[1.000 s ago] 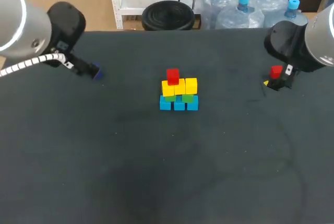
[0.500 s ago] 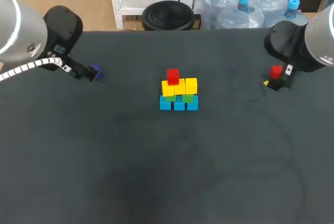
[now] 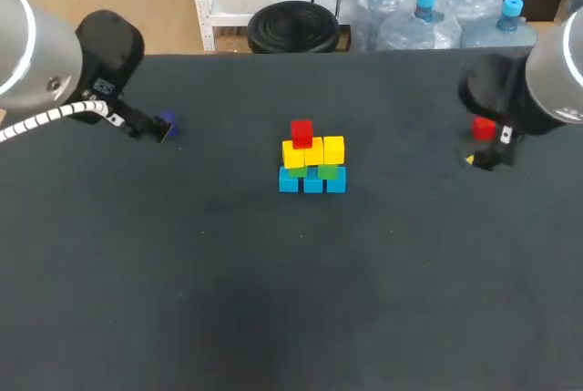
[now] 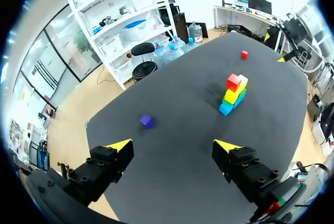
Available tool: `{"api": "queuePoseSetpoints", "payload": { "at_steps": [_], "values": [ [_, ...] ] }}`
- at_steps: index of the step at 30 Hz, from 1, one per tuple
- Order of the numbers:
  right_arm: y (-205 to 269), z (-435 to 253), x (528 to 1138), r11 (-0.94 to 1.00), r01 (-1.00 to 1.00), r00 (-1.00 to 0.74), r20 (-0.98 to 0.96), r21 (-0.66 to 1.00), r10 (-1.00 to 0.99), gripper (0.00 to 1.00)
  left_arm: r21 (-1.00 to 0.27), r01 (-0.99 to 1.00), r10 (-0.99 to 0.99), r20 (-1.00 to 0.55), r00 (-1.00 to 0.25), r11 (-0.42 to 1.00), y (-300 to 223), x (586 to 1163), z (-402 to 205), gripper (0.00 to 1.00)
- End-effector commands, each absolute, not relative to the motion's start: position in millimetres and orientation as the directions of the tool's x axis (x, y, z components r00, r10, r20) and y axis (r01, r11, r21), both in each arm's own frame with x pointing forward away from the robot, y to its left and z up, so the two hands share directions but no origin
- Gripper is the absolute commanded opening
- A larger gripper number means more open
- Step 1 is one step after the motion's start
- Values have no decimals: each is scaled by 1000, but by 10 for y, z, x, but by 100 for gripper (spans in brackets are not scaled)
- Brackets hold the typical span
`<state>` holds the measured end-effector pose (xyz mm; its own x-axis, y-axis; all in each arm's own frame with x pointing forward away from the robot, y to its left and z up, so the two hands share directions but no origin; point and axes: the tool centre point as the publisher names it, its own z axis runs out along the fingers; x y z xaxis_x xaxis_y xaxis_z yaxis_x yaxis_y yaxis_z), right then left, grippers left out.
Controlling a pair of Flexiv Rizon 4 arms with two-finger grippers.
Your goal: Place the blue cubes, place green cubes on the blue cubes, place the yellow cubes on the green cubes, then place the red cubes on the yellow cubes, and place purple cube on the red cubes.
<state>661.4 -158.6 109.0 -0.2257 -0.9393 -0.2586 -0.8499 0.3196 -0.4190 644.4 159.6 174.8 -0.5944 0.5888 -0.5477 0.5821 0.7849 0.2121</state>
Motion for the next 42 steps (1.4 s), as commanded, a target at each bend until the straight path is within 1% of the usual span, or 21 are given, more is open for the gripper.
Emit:
{"api": "queuePoseSetpoints", "payload": {
  "at_steps": [1, 5, 14, 21, 27, 42],
  "values": [
    [-1651, 1029, 6823, 282, -891, -211, -226, -355, -951, 100, 209, 585, 589, -549, -593, 784, 1609, 6444, 1751, 100],
    [-1800, 1031, 6943, 240, -905, -177, -203, -350, -963, 100, 209, 585, 589, -549, -593, 784, 1609, 6444, 1751, 100],
    [-1906, 906, 7209, 91, -951, -59, -114, -297, -992, 100, 209, 585, 589, -549, -593, 784, 1609, 6444, 1751, 100],
    [-1972, 699, 7452, 113, -960, -82, -127, -255, -989, 100, 209, 585, 589, -549, -593, 784, 1609, 6444, 1751, 100],
    [-2015, 479, 7627, 48, -970, -36, -58, -238, -998, 100, 209, 585, 589, -549, -593, 784, 1609, 6444, 1751, 100],
    [-2198, 228, 7932, -11, -983, 17, -32, -183, -999, 100, 209, 585, 589, -549, -593, 784, 1609, 6444, 1751, 100]
  ]
}}
